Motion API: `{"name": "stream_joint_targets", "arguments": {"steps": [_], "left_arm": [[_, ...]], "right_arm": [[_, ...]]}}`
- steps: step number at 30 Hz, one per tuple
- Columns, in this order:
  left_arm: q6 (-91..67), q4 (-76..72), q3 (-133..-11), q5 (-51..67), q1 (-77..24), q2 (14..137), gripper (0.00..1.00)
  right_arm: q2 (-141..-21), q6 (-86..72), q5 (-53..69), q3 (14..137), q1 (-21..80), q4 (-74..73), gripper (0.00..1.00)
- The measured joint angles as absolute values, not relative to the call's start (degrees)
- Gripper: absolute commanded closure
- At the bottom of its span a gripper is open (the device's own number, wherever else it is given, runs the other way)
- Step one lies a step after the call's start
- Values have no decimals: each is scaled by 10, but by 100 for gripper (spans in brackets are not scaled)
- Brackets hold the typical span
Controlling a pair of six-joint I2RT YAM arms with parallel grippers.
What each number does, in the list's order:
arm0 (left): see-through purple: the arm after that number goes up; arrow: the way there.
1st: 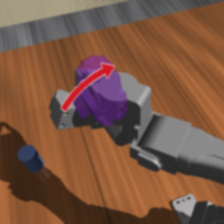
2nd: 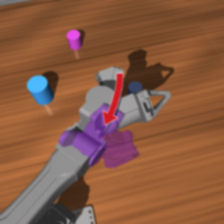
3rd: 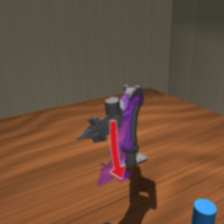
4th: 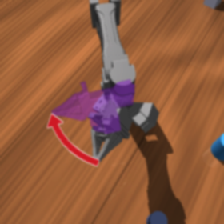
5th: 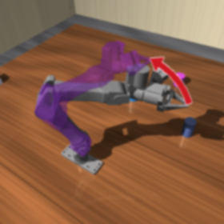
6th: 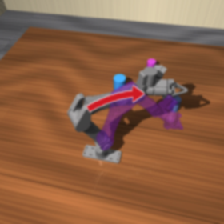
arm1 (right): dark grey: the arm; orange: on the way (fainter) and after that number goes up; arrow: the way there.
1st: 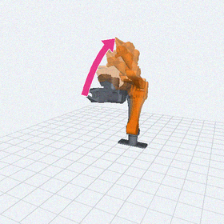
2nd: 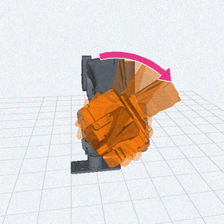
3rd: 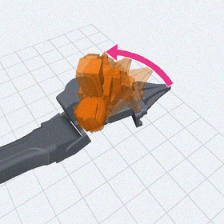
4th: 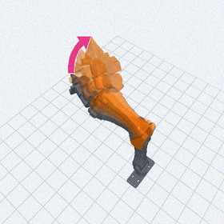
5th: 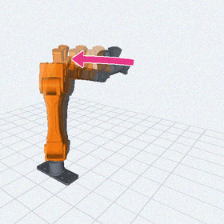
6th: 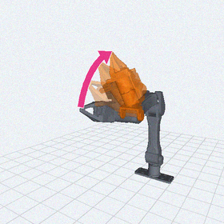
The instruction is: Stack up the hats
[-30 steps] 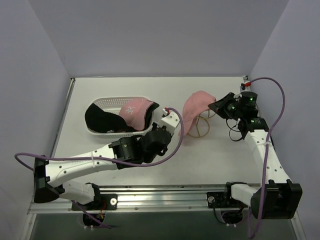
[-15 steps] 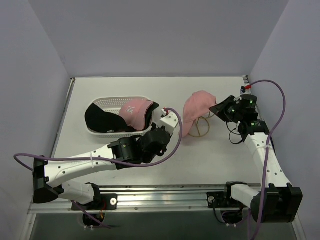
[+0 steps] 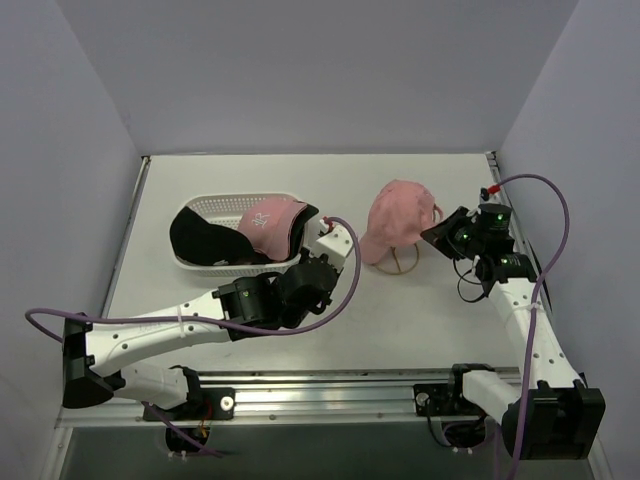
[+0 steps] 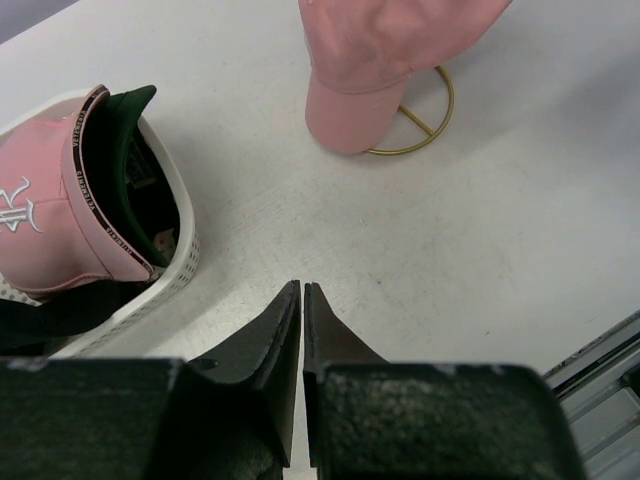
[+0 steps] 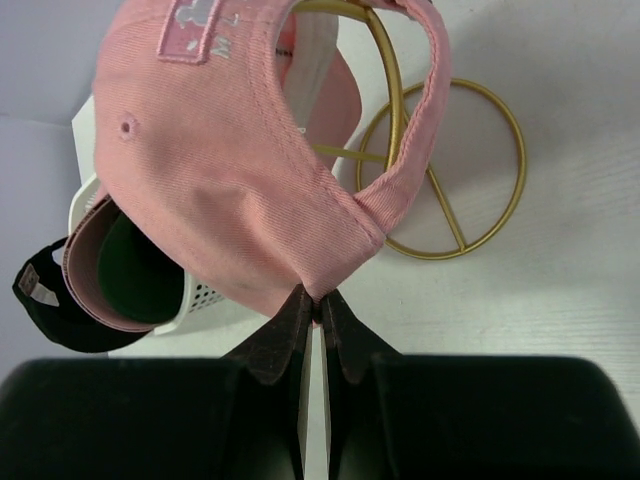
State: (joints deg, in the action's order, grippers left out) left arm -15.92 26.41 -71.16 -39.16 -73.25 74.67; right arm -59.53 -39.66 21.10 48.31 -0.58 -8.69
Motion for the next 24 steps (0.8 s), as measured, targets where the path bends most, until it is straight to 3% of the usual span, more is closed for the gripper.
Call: {"name": "stream_joint_targets", "arguments": {"steps": [24], "left_arm": [[-177,269,-697,-392,-731,736,87]], "right_arm": [[-566,-376,195,407,-6,-93,100]]}}
